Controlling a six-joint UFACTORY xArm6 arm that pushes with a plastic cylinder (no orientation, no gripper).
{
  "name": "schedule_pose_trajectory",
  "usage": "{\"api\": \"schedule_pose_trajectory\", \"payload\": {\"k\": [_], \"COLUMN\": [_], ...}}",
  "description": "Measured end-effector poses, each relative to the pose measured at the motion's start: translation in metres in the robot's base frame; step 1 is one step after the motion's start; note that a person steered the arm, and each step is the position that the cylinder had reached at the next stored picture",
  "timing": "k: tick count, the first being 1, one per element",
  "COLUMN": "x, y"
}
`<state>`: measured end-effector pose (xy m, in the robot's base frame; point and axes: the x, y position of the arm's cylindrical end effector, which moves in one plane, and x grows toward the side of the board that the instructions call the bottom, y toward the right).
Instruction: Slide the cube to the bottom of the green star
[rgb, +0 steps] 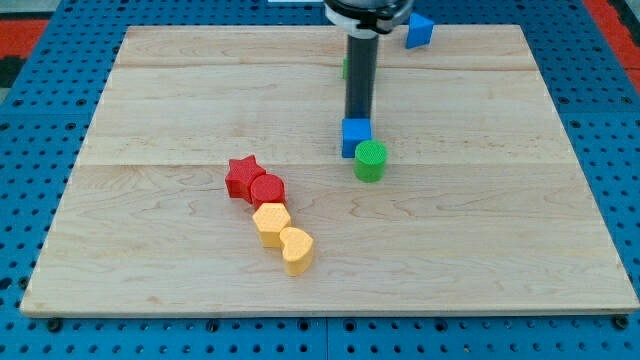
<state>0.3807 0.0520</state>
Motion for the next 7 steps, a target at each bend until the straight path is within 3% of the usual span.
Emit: {"api": "schedule_pose_trajectory", "payload": {"k": [2,5,6,7], "x": [0.036,0.072,0.137,0.151], "y": [0.007,0.094,0.085,0.041]}}
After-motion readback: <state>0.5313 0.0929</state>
